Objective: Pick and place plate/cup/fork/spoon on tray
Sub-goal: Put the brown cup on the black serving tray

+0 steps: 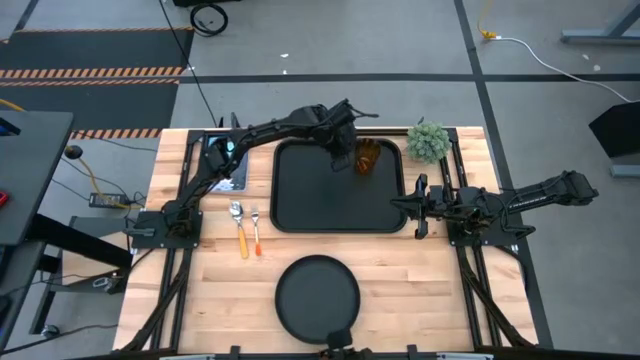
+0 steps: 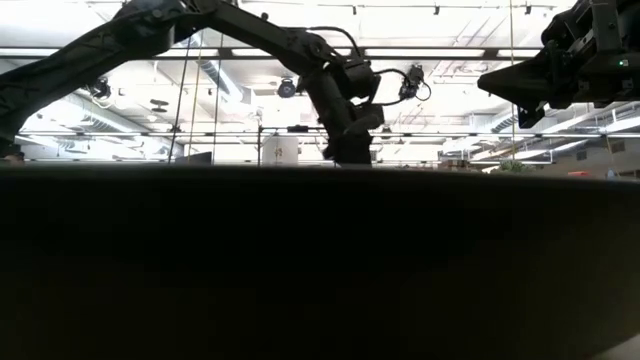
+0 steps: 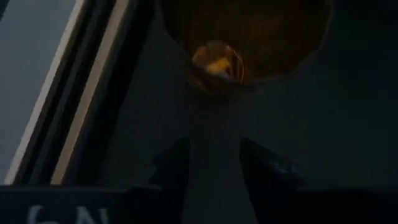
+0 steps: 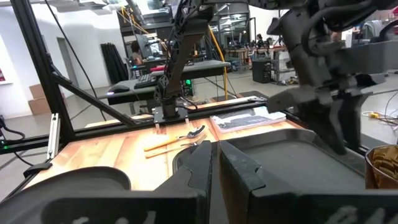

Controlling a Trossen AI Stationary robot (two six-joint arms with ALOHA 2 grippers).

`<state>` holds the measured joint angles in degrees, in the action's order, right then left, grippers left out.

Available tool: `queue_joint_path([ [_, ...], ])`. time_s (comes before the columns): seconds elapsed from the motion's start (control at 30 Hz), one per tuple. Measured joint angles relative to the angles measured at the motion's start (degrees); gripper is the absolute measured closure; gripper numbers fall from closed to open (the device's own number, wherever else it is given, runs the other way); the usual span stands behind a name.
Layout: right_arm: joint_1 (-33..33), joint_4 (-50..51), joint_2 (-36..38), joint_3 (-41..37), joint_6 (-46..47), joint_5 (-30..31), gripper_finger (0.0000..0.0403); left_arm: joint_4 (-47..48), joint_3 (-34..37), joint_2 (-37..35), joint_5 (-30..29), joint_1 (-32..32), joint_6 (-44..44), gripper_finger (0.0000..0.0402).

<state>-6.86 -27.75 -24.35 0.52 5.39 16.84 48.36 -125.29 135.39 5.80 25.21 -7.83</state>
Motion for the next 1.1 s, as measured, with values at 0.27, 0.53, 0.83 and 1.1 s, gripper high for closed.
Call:
queue_joint_path([
  [0.27, 0.00, -0.02, -0.01, 0.00, 0.02, 0.00, 0.0369, -6.67, 1.17, 0.26, -6.82, -2.71, 4.23, 0.0251],
  [0.53, 0.00, -0.02, -0.01, -0.01, 0.00, 0.00, 0.0369, -9.59, 1.17, 1.00, -10.08, -3.93, 6.10, 0.0271],
  [0.83, -0.02, -0.02, 0.01, -0.01, 0.02, 0.00, 0.0369, -14.84, 1.28, 2.66, -12.11, -4.48, 5.65, 0.0291],
  [1.1, 0.00, -0.02, -0.01, -0.01, 0.00, -0.02, 0.0369, -18.00, 1.20, 4.04, -12.22, -4.39, 5.17, 0.0292],
])
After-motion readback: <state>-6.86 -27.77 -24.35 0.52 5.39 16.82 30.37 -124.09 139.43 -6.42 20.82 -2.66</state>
